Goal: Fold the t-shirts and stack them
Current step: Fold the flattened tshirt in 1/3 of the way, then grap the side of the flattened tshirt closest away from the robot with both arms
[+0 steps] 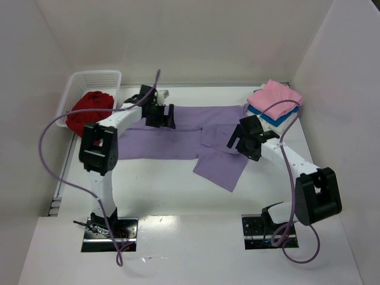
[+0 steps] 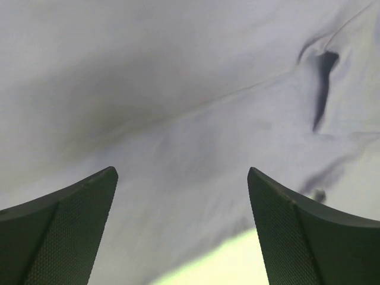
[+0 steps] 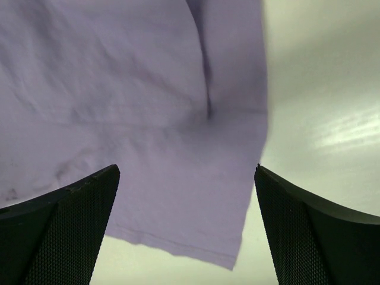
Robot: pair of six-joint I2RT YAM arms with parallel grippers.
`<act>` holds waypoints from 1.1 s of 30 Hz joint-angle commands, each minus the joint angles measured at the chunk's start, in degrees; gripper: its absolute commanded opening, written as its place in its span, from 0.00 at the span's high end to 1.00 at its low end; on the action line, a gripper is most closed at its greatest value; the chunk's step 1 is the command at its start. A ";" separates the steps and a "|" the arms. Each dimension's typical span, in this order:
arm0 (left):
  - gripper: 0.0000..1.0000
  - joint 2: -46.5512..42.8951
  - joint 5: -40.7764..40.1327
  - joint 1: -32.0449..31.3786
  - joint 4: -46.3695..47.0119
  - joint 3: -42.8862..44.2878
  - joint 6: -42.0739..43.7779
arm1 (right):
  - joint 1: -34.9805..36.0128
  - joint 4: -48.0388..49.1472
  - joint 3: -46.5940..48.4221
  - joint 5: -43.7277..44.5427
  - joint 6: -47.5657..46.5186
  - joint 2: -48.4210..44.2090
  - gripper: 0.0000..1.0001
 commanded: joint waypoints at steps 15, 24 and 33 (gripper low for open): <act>0.01 -36.26 -19.43 9.29 -2.51 -28.18 -9.30 | 0.93 -0.29 -8.96 -1.55 5.08 -7.13 0.00; 0.00 -41.37 -23.03 10.52 -3.75 -34.35 -14.13 | 5.76 -1.43 -9.67 -5.68 8.51 -3.87 0.00; 0.00 -41.90 -21.72 12.98 -1.47 -38.30 -16.34 | 12.97 -3.45 -13.17 -2.18 14.66 -4.49 0.00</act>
